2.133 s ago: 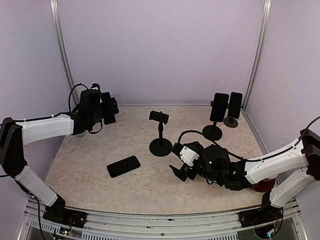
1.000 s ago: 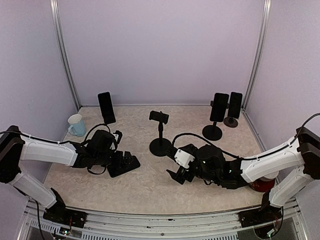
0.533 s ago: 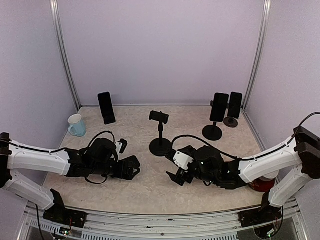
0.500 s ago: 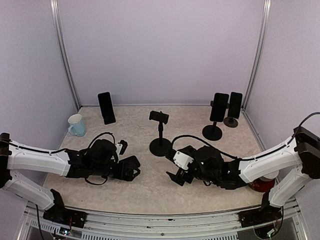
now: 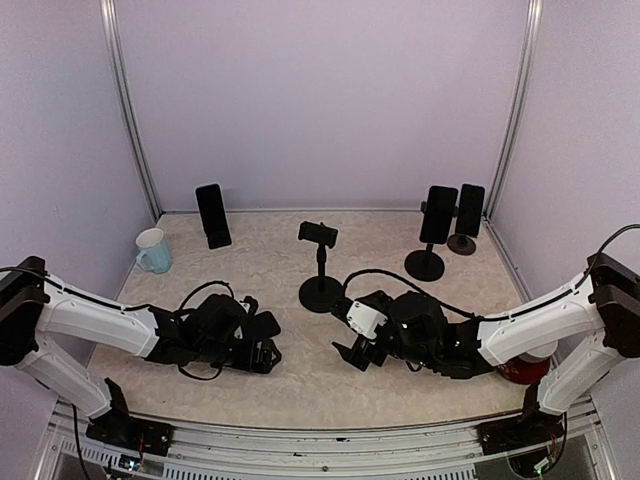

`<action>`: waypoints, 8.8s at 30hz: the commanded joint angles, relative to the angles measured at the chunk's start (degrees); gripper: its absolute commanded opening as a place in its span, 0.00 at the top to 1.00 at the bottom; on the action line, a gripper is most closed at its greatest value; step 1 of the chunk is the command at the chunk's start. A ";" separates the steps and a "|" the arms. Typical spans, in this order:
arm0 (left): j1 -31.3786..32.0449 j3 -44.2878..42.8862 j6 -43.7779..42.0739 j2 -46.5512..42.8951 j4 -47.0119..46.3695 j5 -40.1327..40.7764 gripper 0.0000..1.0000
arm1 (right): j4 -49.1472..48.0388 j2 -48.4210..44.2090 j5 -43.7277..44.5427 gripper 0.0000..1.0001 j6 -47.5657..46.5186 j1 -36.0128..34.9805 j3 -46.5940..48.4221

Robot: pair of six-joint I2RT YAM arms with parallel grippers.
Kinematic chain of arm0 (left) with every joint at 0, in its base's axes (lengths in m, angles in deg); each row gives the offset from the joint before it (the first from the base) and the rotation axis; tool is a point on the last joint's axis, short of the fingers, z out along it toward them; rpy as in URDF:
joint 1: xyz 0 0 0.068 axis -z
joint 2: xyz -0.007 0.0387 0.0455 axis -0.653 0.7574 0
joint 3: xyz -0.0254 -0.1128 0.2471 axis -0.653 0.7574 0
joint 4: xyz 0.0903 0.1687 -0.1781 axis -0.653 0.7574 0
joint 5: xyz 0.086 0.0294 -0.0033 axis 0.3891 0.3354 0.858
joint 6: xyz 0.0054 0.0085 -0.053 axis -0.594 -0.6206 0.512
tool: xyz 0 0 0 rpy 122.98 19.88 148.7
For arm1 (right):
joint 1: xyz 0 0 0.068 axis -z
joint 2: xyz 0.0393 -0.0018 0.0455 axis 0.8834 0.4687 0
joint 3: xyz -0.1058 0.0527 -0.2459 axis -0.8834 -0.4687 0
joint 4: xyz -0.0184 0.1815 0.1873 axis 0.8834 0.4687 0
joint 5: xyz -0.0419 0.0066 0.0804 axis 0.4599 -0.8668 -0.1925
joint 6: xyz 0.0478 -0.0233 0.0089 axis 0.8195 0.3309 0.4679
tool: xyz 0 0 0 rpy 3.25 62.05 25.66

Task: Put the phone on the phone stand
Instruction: Adjust the phone at the center of the board, then pick up the phone from the center of the board, then pass from the left arm to the right

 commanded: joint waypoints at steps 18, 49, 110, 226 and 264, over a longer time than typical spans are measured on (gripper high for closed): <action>-10.53 -10.01 -0.13 14.28 0.80 14.06 0.01 | -0.42 -1.91 0.57 0.00 0.66 0.55 0.16; -12.06 -34.30 -7.14 33.26 9.00 19.38 0.01 | -2.64 -2.14 2.19 0.00 0.11 0.55 -1.74; -17.20 -10.75 -17.43 15.60 -3.03 0.19 0.01 | -2.15 -0.54 3.09 0.00 0.01 0.55 -0.97; 28.92 -4.06 -47.47 -7.28 -34.84 41.69 0.28 | 13.54 -8.79 -39.82 0.25 31.17 4.67 17.23; 29.28 -3.72 -47.72 -5.27 -36.93 47.15 0.06 | 10.43 -2.67 -50.34 1.00 37.11 7.80 21.06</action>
